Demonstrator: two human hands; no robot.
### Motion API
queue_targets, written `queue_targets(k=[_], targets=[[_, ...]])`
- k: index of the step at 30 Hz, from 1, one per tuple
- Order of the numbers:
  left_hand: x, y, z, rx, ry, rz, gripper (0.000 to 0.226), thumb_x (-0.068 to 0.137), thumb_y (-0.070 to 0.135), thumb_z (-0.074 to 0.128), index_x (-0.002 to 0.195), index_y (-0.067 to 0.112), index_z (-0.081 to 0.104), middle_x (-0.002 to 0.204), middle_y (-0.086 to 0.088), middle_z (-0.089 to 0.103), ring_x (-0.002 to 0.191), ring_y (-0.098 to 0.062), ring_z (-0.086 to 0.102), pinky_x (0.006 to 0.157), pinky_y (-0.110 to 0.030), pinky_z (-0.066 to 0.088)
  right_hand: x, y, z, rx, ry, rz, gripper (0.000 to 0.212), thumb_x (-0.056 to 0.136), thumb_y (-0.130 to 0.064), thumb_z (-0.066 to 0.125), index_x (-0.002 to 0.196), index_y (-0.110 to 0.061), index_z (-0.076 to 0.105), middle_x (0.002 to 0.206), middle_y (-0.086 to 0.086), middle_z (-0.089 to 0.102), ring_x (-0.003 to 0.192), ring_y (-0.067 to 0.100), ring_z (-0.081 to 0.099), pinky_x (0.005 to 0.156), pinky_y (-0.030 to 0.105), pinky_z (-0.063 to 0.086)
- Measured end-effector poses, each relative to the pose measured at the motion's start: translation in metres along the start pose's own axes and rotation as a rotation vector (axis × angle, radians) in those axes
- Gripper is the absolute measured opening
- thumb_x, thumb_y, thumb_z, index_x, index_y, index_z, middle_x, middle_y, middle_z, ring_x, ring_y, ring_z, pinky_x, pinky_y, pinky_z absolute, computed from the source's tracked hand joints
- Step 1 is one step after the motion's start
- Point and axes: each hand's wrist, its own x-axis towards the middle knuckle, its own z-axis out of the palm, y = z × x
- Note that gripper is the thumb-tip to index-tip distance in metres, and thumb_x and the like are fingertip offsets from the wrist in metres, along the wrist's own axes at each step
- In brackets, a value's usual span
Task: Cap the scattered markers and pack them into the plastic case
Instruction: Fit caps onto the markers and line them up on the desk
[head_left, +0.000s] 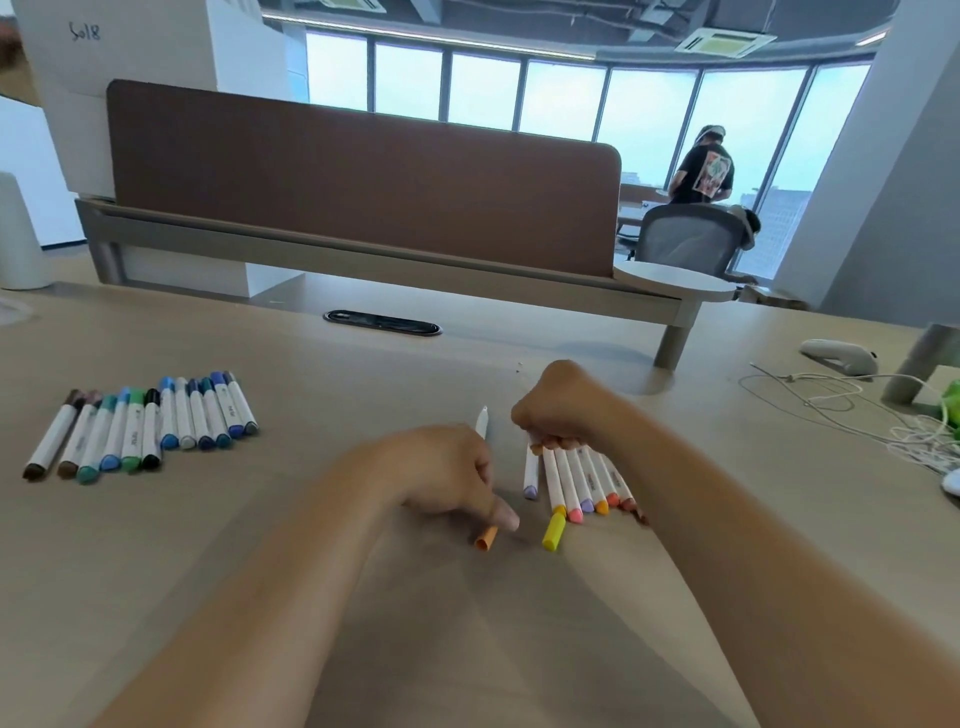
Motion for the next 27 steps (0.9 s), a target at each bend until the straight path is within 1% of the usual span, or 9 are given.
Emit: queue_targets(k=[4,8,10,12,15,17,19,24,27], targets=[[-0.002,0.009,0.004,0.086,-0.018,0.017,0.037,0.074,0.047,0.081,0.083,0.014,0.067,0.082,-0.003,0.070,0.067,-0.013,0.055,0.060,-0.025,0.041,-0.016,0.018,0.008,0.252,0.020,-0.057,0.018,0.076,-0.005,0.054,0.063,0.003,0.063,0.063,0.018,0.062,0.044,0.019,0.044,0.043,0.019,0.034],[-0.003,0.008,0.004,0.099,0.018,0.037,0.024,0.080,0.034,0.077,0.067,0.020,0.062,0.071,0.002,0.067,0.062,-0.011,0.056,0.064,-0.026,0.046,-0.021,0.027,0.016,0.325,0.047,-0.084,0.015,0.077,-0.007,0.056,0.066,0.002,0.062,0.055,0.014,0.058,0.040,0.017,0.044,0.045,0.020,0.036],[-0.004,0.007,0.002,0.073,0.081,0.035,0.026,0.082,0.029,0.070,0.060,0.019,0.062,0.062,0.003,0.062,0.055,-0.012,0.052,0.055,-0.023,0.041,-0.021,0.030,0.018,0.347,0.086,-0.090,0.013,0.078,-0.009,0.055,0.068,-0.001,0.056,0.052,0.012,0.053,0.041,0.019,0.043,0.046,0.022,0.035],[-0.004,0.005,-0.002,-0.048,0.187,0.031,0.028,0.085,0.026,0.065,0.059,0.017,0.067,0.057,0.003,0.059,0.052,-0.012,0.050,0.053,-0.023,0.038,-0.021,0.033,0.019,0.377,0.095,-0.122,0.012,0.081,-0.010,0.055,0.071,-0.002,0.054,0.056,0.014,0.053,0.043,0.021,0.044,0.047,0.024,0.035],[-0.001,-0.005,-0.009,-0.409,0.395,-0.002,0.024,0.088,0.027,0.065,0.072,0.013,0.074,0.064,-0.005,0.068,0.052,-0.013,0.051,0.056,-0.024,0.042,-0.024,0.034,0.020,0.402,0.026,-0.200,0.021,0.087,-0.013,0.057,0.081,0.005,0.063,0.074,0.026,0.067,0.049,0.021,0.052,0.053,0.030,0.044],[0.005,-0.011,-0.009,-0.663,0.531,-0.045,0.019,0.090,0.021,0.064,0.078,0.011,0.074,0.077,-0.011,0.074,0.058,-0.016,0.056,0.059,-0.029,0.046,-0.030,0.032,0.022,0.407,-0.027,-0.251,0.021,0.091,-0.017,0.058,0.081,0.000,0.065,0.085,0.026,0.070,0.050,0.020,0.053,0.051,0.026,0.046],[0.008,-0.013,-0.009,-0.819,0.625,-0.108,0.013,0.093,0.016,0.061,0.086,0.012,0.071,0.081,-0.009,0.075,0.062,-0.015,0.062,0.062,-0.029,0.050,-0.035,0.029,0.023,0.453,-0.099,-0.300,0.022,0.093,-0.019,0.058,0.075,-0.007,0.062,0.088,0.028,0.069,0.050,0.021,0.053,0.048,0.024,0.044],[0.011,-0.015,-0.007,-1.151,0.668,-0.125,0.006,0.093,0.007,0.061,0.092,0.005,0.066,0.080,-0.013,0.075,0.064,-0.019,0.070,0.060,-0.028,0.055,-0.043,0.026,0.027,0.421,-0.243,-0.375,0.028,0.095,-0.028,0.057,0.086,-0.003,0.067,0.078,0.021,0.066,0.052,0.019,0.053,0.048,0.023,0.045],[0.012,-0.015,-0.006,-1.183,0.659,-0.107,0.004,0.092,0.006,0.061,0.093,0.004,0.065,0.083,-0.016,0.075,0.063,-0.019,0.070,0.060,-0.029,0.056,-0.045,0.027,0.027,0.412,-0.263,-0.390,0.030,0.095,-0.028,0.057,0.087,0.000,0.067,0.076,0.017,0.069,0.054,0.021,0.055,0.050,0.025,0.045]])
